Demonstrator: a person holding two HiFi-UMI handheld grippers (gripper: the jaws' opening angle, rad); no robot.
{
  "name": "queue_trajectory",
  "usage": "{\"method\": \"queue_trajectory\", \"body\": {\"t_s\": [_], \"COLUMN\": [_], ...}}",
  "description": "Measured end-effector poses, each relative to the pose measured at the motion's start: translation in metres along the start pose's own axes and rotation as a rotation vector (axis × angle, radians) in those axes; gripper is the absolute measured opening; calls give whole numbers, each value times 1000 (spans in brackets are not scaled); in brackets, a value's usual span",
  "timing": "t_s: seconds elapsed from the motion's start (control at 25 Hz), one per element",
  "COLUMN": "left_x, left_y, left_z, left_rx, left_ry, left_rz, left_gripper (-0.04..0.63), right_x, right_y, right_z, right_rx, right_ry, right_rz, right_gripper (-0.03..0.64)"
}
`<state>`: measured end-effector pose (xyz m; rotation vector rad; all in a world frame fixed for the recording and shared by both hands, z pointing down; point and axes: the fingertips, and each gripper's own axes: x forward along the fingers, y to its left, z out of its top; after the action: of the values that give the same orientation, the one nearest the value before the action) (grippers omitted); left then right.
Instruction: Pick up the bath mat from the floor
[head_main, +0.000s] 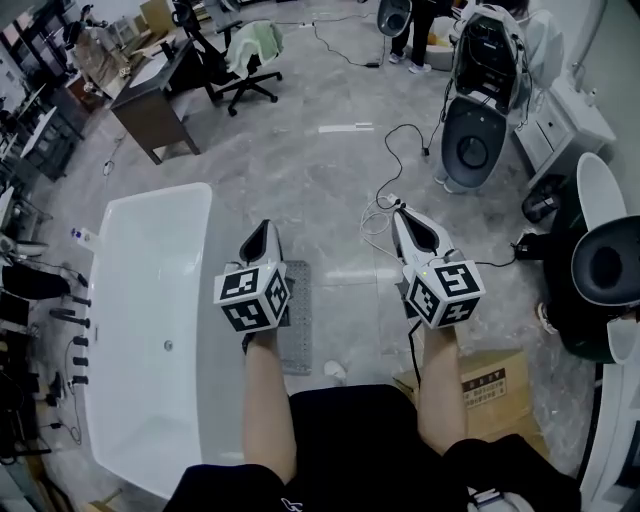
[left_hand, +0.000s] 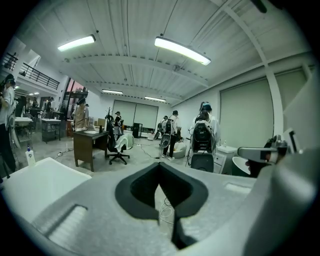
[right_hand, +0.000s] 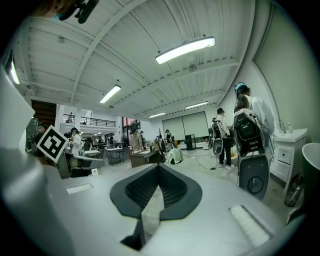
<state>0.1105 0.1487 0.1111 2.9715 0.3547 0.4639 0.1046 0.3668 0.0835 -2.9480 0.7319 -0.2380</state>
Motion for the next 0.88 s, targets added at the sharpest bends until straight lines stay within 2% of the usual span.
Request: {"method": "queue_trajectory", "body": {"t_s": [0.24, 0.44, 0.64, 0.88], "left_x": [19, 39, 45, 52], "left_y": [25, 74, 117, 184], "left_z": [19, 51, 94, 82], "left_rx": [-7, -13, -51, -126], "left_ry": [6, -3, -61, -92], "left_rz": [62, 195, 330, 510], "left_gripper": [-5, -5, -5, -5], "right_x": [49, 133, 211, 292], "right_y": [-7, 0, 33, 79], "right_z": [15, 28, 73, 53], "right_rx": [28, -18, -69, -140], "right_ry": [-5, 56, 31, 75], "right_rz": [59, 148, 318, 506], "right_gripper": [3, 3, 3, 3]}}
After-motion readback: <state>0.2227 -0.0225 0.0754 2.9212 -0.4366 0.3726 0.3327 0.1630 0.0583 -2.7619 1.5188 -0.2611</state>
